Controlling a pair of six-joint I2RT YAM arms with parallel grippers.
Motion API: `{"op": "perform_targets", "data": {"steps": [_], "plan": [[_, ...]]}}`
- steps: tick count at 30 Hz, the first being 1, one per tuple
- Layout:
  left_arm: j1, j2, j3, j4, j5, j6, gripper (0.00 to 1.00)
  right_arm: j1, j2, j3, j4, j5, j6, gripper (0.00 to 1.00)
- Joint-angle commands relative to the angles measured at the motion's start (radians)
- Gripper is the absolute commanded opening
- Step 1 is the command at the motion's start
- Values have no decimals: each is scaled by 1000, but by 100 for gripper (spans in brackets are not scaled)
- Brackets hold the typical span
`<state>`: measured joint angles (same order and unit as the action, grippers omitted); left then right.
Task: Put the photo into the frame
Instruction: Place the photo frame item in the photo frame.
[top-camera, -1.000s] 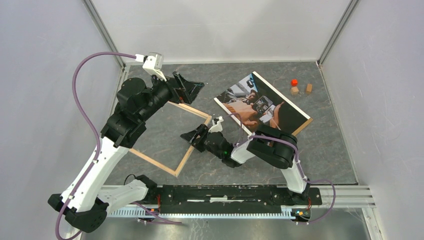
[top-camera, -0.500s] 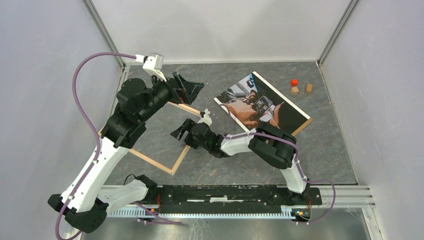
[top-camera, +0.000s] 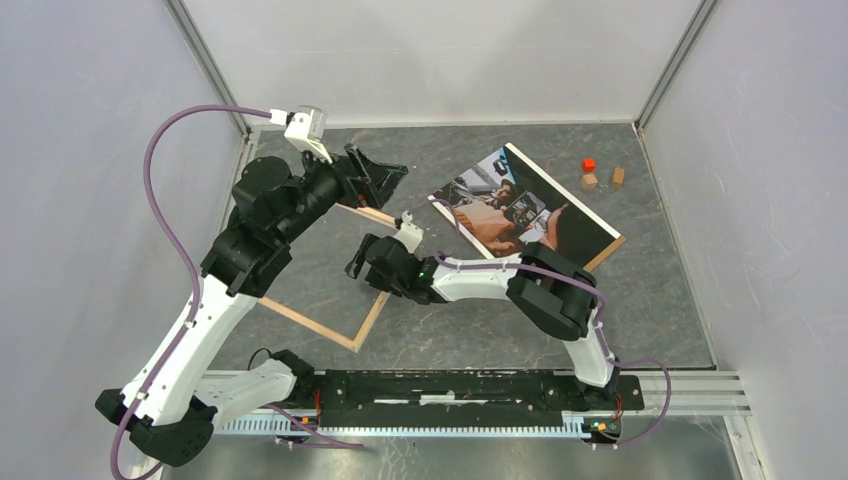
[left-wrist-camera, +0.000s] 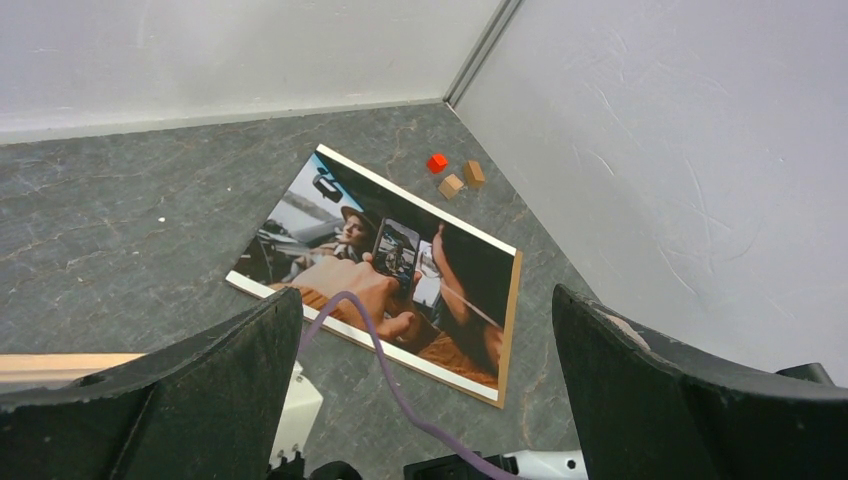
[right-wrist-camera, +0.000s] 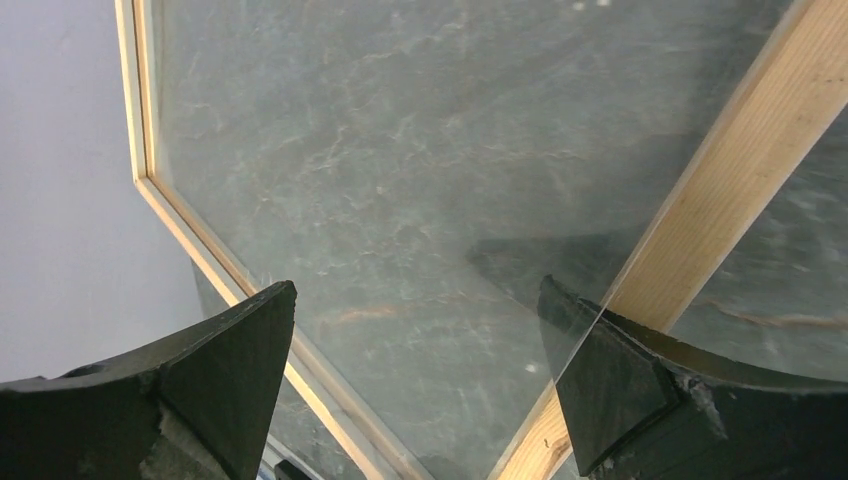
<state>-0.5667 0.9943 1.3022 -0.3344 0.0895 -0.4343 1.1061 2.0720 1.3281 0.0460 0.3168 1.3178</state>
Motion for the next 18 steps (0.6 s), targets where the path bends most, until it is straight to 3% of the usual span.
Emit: {"op": "perform_targets", "data": {"steps": [1, 3, 7, 14, 18], "plan": [[7, -3, -4, 45, 18, -46, 100, -28, -36, -173, -237, 38, -66, 98], [7, 3, -5, 44, 5, -39, 100, -32, -84, -260, -154, 20, -82, 98], [7, 19, -5, 45, 15, -41, 100, -42, -164, -329, -128, 24, -130, 98], [5, 55, -1, 34, 8, -30, 100, -113, -329, -591, -33, -16, -129, 98], [5, 66, -1, 36, 14, -31, 100, -148, -405, -729, 72, -39, -222, 97]]}}
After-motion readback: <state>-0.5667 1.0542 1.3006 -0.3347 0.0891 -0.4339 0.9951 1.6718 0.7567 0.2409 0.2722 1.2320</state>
